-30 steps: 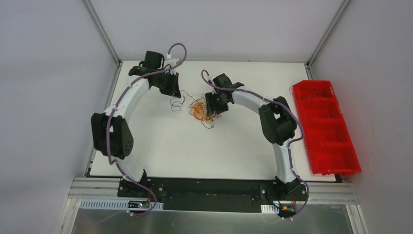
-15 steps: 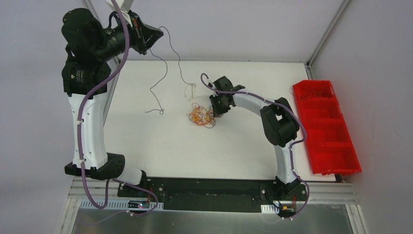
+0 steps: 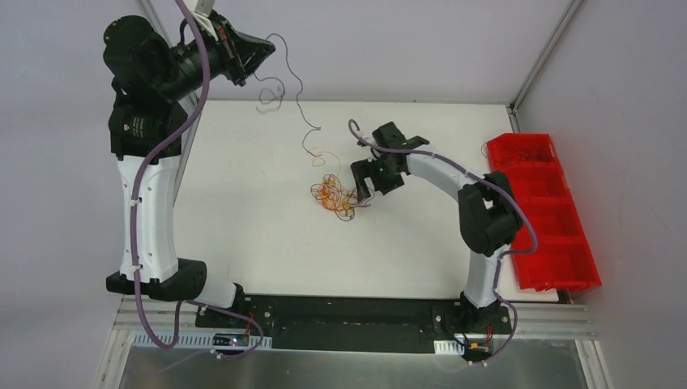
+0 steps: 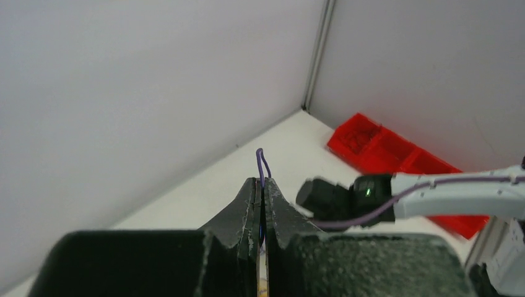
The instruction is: Untangle the cables
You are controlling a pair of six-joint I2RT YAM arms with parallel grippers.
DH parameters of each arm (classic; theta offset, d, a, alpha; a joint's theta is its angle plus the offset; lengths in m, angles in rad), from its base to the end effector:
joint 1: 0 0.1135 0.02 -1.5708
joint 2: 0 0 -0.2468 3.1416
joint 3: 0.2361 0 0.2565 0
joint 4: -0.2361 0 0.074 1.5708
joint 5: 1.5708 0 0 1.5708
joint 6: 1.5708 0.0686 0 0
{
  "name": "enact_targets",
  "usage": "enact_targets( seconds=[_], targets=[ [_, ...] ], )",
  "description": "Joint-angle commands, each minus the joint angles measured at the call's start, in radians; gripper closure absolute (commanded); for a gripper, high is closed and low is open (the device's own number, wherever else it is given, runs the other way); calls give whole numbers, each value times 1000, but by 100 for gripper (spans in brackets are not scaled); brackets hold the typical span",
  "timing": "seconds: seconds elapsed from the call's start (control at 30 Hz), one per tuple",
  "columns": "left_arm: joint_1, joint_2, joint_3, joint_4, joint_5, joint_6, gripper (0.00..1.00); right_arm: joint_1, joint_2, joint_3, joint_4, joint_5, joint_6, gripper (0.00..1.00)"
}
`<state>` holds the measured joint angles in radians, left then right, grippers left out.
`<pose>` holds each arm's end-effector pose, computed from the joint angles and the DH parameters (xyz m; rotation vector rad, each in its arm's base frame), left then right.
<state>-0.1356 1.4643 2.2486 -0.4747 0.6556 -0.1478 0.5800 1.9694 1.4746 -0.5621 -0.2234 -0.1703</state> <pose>0.2422 -0.0753 0.6166 0.5651 1.2326 -0.6516 0.3539 0.2500 0.1526 -1.0440 2.4378 0.4328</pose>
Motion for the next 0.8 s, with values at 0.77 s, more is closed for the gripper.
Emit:
enact_targets(
  seconds=[0.77],
  targets=[
    [-156,-11,-102,88,109,-103,100,88,-407,-246,891,-130,-69,13]
  ],
)
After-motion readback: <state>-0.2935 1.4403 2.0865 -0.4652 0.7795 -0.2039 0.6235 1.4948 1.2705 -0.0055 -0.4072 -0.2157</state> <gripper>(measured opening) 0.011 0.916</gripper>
